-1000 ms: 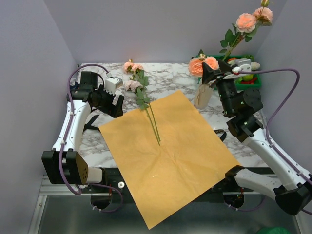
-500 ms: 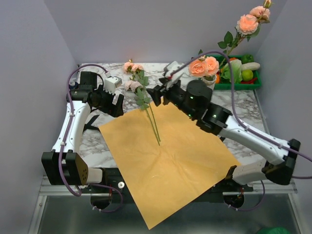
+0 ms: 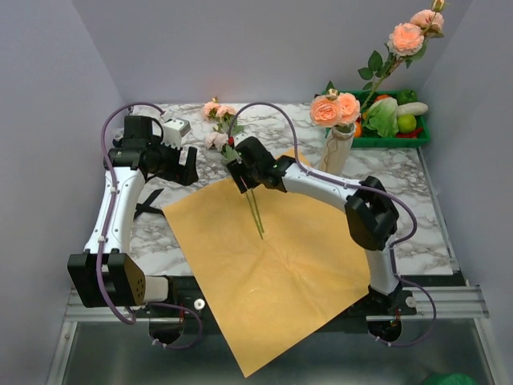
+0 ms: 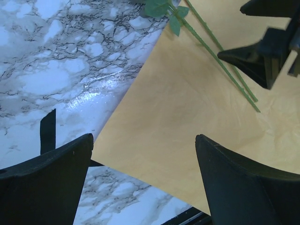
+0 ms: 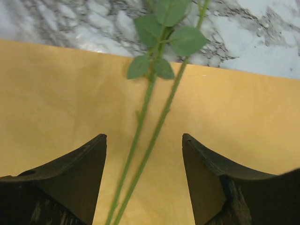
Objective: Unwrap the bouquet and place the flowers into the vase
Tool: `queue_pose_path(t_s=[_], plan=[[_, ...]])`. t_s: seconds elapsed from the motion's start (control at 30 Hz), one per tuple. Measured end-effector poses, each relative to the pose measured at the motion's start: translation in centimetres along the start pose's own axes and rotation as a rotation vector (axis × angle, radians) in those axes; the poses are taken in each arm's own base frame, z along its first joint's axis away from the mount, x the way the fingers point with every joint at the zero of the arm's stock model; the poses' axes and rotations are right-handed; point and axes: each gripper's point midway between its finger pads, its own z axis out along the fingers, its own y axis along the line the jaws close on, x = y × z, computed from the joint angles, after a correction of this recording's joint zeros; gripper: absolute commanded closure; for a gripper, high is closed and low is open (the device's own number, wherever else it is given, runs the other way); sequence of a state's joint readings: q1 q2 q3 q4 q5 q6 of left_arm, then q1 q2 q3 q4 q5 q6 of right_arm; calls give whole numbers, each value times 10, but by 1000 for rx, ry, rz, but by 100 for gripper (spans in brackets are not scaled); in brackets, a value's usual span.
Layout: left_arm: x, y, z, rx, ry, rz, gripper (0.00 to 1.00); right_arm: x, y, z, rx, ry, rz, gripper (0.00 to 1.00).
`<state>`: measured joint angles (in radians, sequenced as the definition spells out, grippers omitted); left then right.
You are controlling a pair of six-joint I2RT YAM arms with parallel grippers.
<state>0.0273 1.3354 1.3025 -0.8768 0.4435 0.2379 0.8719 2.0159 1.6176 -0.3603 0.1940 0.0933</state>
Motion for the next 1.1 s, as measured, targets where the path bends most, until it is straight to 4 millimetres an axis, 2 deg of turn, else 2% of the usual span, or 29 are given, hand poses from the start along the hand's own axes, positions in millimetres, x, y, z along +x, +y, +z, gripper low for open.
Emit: queue_pose_path(t_s=[0.1,0.2,0.47,0.6,0.83,0.97,1.1], plan=[[-2,1,0,-4,-7,0,1,6,-24,19,37,34,63,33],[-3,2,0,-8,-13,0,1,6,-39,31,51,49,105,40],[2,4,4,-11,-18,2,1,-19,-43,70,21,36,153,53],[3,4,5,-11,-19,2,1,-24,-48,91,24,45,172,55],[2,5,5,-17,-23,11,1,3,-61,102,46,131,193,54],[1,7,5,-21,-27,18,1,4,-67,103,52,134,201,52],[0,8,5,-29,-26,23,1,5,-64,103,40,138,205,52]])
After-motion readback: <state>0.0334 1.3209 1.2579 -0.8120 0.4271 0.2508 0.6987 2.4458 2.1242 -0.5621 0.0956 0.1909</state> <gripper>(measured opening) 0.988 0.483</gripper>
